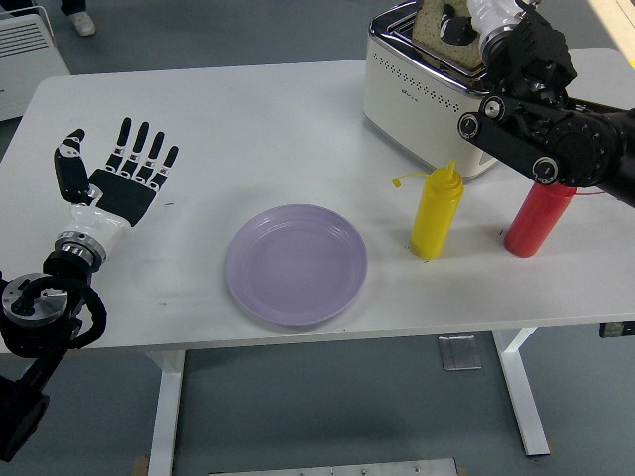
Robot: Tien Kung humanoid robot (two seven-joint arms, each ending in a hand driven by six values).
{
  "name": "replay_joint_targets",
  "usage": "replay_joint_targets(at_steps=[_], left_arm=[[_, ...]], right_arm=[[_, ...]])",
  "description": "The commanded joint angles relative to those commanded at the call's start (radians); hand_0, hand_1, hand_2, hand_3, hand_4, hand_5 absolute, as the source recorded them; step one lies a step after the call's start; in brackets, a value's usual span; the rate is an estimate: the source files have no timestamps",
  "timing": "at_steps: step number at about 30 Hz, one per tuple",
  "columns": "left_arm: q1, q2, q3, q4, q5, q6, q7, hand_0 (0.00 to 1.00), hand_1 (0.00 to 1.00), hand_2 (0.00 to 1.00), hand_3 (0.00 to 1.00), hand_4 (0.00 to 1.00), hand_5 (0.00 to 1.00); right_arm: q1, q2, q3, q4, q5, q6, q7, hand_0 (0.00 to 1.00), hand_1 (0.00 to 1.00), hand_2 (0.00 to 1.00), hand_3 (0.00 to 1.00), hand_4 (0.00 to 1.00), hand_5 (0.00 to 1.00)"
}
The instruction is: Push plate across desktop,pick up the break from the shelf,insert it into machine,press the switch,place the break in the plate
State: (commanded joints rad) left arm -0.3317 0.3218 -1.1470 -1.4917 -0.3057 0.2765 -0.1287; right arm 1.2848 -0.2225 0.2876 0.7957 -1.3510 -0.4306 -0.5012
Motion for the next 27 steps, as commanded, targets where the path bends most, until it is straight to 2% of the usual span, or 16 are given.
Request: replay_joint_targets(at_steps=[1, 2, 7, 8, 13, 14, 19, 20, 25, 26, 27], left_arm=[[0.0, 0.0, -0.001, 0.0, -0.002, 0.0, -0.001, 0.825, 0.764, 0.74, 0.709, 0.639, 0.998], [0.0, 0.0, -0.002, -0.001, -0.003, 0.0, -0.001, 0.824, 0.761, 0.74, 0.708, 0.638, 0.998], [0.0, 0.0, -0.002, -0.002, -0.005, 0.001, -0.002, 0.824, 0.761, 0.74, 0.708, 0.638, 0.998], [0.0, 0.0, -0.002, -0.002, -0.006, 0.001, -0.003, 0.824, 0.761, 0.74, 0.708, 0.638, 0.998], [0.0, 0.0, -0.002, -0.003, -0.006, 0.001, -0.003, 0.824, 0.761, 0.74, 0.708, 0.638, 0.998], [0.0, -0.001, -0.002, -0.003, -0.006, 0.001, -0.003, 0.823, 0.761, 0.737, 0.707, 0.638, 0.998], [-0.001, -0.001, -0.001, -0.002, -0.006, 0.002, -0.003, 0.823, 0.761, 0.737, 0.707, 0.638, 0.998], [-0.001, -0.001, -0.001, -0.002, -0.006, 0.002, -0.003, 0.823, 0.76, 0.736, 0.707, 0.638, 0.998], [-0.001, -0.002, 0.0, -0.002, -0.006, 0.003, -0.003, 0.823, 0.76, 0.736, 0.707, 0.638, 0.998], [-0.001, -0.002, 0.0, -0.002, -0.007, 0.003, -0.003, 0.822, 0.76, 0.736, 0.707, 0.572, 0.998], [-0.001, -0.002, 0.0, -0.002, -0.007, 0.003, -0.002, 0.822, 0.76, 0.736, 0.707, 0.572, 0.998]], right_arm=[[-0.003, 0.001, -0.001, 0.0, 0.005, 0.007, 0.002, 0.251, 0.477, 0.518, 0.518, 0.339, 0.002], [-0.005, 0.002, -0.002, 0.0, 0.009, 0.012, 0.003, 0.294, 0.524, 0.578, 0.542, 0.331, 0.002], [-0.014, 0.007, -0.003, 0.003, 0.026, 0.031, 0.0, 0.294, 0.524, 0.578, 0.542, 0.331, 0.002], [-0.015, 0.008, -0.003, 0.004, 0.03, 0.035, -0.001, 0.34, 0.563, 0.613, 0.556, 0.371, 0.002], [-0.02, 0.011, 0.0, 0.005, 0.038, 0.052, 0.0, 0.34, 0.563, 0.613, 0.556, 0.371, 0.002], [-0.021, 0.011, 0.001, 0.004, 0.039, 0.056, 0.002, 0.46, 0.659, 0.679, 0.622, 0.413, 0.006], [-0.024, 0.012, 0.002, 0.0, 0.035, 0.081, 0.015, 0.46, 0.659, 0.679, 0.622, 0.413, 0.006], [-0.025, 0.012, 0.002, 0.0, 0.034, 0.084, 0.017, 0.593, 0.73, 0.737, 0.694, 0.447, 0.031], [-0.027, 0.011, 0.007, -0.002, 0.026, 0.098, 0.026, 0.593, 0.73, 0.737, 0.694, 0.447, 0.031], [-0.027, 0.011, 0.008, -0.001, 0.025, 0.1, 0.028, 0.635, 0.75, 0.756, 0.706, 0.468, 0.052], [-0.028, 0.01, 0.009, -0.001, 0.023, 0.102, 0.028, 0.635, 0.75, 0.756, 0.706, 0.468, 0.052]])
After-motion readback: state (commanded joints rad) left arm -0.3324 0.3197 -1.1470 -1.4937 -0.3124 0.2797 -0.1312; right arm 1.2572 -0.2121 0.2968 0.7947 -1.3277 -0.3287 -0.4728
